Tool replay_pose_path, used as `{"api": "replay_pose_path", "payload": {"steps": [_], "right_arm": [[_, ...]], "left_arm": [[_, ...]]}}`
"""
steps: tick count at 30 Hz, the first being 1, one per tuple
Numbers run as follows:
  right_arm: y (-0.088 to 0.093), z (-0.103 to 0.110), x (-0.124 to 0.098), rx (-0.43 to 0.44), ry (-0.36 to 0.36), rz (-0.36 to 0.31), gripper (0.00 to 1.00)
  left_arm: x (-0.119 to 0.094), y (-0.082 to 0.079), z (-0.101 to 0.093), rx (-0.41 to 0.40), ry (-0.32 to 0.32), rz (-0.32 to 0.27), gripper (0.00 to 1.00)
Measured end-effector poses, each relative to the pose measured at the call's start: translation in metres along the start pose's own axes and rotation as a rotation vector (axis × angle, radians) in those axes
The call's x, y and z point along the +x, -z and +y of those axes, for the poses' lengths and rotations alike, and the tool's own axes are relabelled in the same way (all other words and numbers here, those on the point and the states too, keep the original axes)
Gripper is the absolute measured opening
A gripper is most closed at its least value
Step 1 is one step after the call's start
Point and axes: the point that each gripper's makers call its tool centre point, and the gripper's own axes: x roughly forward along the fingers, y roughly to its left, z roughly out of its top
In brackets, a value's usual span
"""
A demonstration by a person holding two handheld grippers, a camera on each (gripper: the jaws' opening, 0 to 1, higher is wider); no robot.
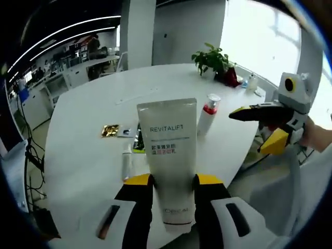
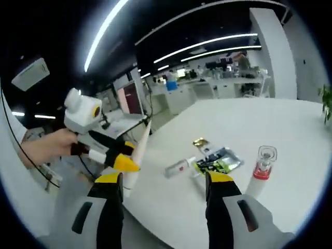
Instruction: Arrange the skincare products in the storage area until every visible bottle or jar stands upright without overlapping.
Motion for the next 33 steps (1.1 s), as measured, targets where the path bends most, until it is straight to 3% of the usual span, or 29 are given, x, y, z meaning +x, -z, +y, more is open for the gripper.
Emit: {"api": "replay_pose_path", "payload": {"steps": [16,28,33], "right_arm": [[-0.004,0.034,0.023,0.155,-0.095,-0.034,0.57],[-0.008,0.048,0.026,0.184,-0.117,-0.051,0.5],[-0.002,0.05,0.029,0.212,-0.115,-0.047,0.48]], "left_arm": [[-0.008,-0.001,-0.03,0.044,0.024,-0.026,0.32],[-0.012,-0.01,-0.045,0.103,-0.001,-0.078,0.32],[-0.01,-0.005,-0.049,0.114,-0.015,-0.077,0.33]]}}
